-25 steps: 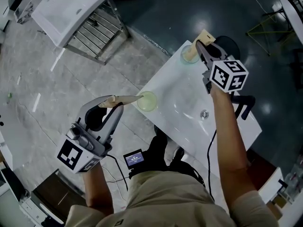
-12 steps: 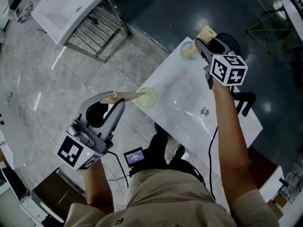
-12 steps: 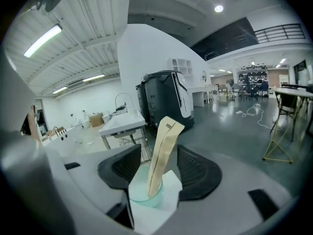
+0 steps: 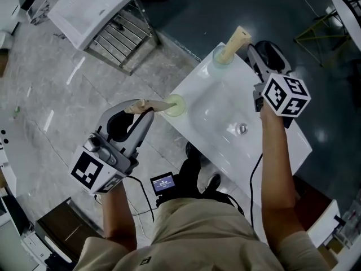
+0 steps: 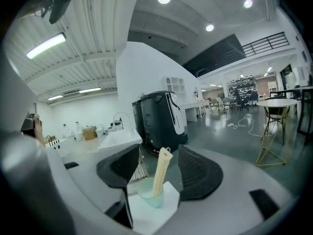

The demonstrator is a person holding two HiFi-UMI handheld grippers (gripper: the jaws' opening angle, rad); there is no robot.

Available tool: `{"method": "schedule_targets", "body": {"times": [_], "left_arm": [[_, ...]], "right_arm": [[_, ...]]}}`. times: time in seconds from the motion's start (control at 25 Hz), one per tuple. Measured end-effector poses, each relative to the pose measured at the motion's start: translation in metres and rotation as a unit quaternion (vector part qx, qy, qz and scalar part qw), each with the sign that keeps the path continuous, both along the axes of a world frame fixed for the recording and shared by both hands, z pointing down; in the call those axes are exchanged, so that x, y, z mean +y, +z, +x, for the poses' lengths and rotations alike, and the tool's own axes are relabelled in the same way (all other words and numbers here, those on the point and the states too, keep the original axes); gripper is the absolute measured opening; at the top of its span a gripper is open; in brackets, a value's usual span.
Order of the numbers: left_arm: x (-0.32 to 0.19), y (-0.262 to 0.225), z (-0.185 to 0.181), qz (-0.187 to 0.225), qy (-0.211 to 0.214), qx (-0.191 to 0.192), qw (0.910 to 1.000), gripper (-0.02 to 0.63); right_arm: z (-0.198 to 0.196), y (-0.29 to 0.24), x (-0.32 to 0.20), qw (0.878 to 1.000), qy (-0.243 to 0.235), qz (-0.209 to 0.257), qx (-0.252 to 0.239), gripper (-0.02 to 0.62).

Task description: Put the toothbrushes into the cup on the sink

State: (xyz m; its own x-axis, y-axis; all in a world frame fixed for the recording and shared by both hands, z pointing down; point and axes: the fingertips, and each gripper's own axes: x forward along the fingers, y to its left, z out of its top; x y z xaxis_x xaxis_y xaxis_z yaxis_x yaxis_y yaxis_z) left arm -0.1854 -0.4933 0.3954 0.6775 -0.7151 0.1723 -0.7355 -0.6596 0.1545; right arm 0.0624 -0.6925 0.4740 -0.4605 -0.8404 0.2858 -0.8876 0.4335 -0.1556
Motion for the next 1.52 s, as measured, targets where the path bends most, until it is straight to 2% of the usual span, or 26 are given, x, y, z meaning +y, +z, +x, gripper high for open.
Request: {"method": "schedule_targets", "body": {"times": [0.16,0.2,0.24,0.28,0.36,0.48,0.68,0.96,1.2,1.52], "left_arm": [[0.018,-0.020,0.015,0.019,-0.007,0.001,0.9998,0.086],[0.024,-0.026,0.019,0.024,-0.010,0.002,0.9997,0.086],[0.031,-0.031,0.021,0.027,-0.013,-0.002,0.9995,0.086],[0.039,-0.035,0.023,0.031,-0.016,-0.009,0.9994,0.086],[0.055,-0.044,0.030,0.038,-0.021,-0.017,0.9989,0.086],[0.078,-0.057,0.040,0.047,-0.027,-0.025,0.9982,0.086],[0.108,-0.067,0.046,0.057,-0.038,-0.033,0.9971,0.086],[0.115,-0.065,0.059,0.061,-0.039,-0.034,0.9967,0.086],[0.096,-0.053,0.057,0.054,-0.038,-0.043,0.9969,0.086],[0.042,-0.003,0.038,0.041,-0.047,-0.044,0.9971,0.086]], "right_arm": [[-0.014,-0.065,0.062,0.997,-0.056,0.046,-0.034,0.230],[-0.020,-0.082,0.083,0.994,-0.082,0.058,-0.038,0.171],[-0.027,-0.098,0.105,0.991,-0.111,0.069,-0.042,0.060],[-0.033,-0.112,0.127,0.986,-0.140,0.078,-0.042,0.015],[-0.039,-0.136,0.172,0.977,-0.187,0.092,-0.034,0.006],[-0.032,-0.163,0.230,0.968,-0.224,0.111,-0.018,0.006],[-0.005,-0.180,0.297,0.964,-0.233,0.124,0.004,0.006],[0.029,-0.175,0.338,0.968,-0.220,0.115,0.016,0.006],[0.032,-0.166,0.342,0.971,-0.216,0.100,0.031,0.006],[0.004,-0.137,0.310,0.972,-0.221,0.073,0.038,0.006]]}}
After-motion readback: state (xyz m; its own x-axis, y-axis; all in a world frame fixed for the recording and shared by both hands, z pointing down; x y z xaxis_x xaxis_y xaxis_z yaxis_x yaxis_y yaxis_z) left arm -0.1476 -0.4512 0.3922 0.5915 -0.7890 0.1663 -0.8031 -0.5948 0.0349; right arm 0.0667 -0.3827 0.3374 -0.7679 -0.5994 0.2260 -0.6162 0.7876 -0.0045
